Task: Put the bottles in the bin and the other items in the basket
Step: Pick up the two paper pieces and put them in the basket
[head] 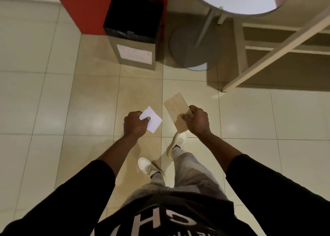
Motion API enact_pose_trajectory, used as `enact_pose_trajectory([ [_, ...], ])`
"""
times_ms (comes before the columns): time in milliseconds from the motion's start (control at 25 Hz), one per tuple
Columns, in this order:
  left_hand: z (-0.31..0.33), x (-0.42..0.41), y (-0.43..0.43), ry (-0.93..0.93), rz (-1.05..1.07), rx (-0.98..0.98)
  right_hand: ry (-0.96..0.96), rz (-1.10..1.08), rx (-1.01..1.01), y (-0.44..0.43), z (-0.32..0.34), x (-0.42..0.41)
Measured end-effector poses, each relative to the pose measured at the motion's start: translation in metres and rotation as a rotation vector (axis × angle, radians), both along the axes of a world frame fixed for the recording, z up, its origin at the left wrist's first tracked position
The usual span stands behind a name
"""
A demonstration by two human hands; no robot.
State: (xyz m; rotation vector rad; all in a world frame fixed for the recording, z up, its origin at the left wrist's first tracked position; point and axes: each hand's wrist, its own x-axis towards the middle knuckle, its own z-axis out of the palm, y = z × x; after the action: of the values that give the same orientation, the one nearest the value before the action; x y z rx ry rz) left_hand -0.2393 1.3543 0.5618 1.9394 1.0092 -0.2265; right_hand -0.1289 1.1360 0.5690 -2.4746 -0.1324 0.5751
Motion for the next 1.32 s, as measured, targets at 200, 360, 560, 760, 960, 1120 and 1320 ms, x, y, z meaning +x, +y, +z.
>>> enact_pose_trajectory([
  [200,0.019,0.056,-0.016,-0.031,-0.050,0.023,-0.001,-0.153,0.087,-0.026,0.018,0.028],
  [360,0.027,0.110,-0.035,-0.039,-0.074,0.031,0.054,-0.215,0.144,-0.042,0.020,0.069],
  [560,0.037,0.191,-0.057,-0.046,-0.091,0.069,0.040,-0.233,0.177,-0.061,0.025,0.144],
  [760,0.038,0.266,-0.076,-0.079,-0.108,0.094,-0.008,-0.271,0.189,-0.082,0.027,0.211],
  [960,0.041,0.335,-0.074,-0.109,-0.137,0.090,0.026,-0.374,0.269,-0.079,0.025,0.269],
  [1120,0.044,0.400,-0.048,-0.131,-0.138,0.061,-0.018,-0.397,0.298,-0.061,0.027,0.312],
  [1320,0.058,0.508,-0.013,-0.178,-0.254,0.015,-0.076,-0.516,0.279,-0.034,0.046,0.386],
])
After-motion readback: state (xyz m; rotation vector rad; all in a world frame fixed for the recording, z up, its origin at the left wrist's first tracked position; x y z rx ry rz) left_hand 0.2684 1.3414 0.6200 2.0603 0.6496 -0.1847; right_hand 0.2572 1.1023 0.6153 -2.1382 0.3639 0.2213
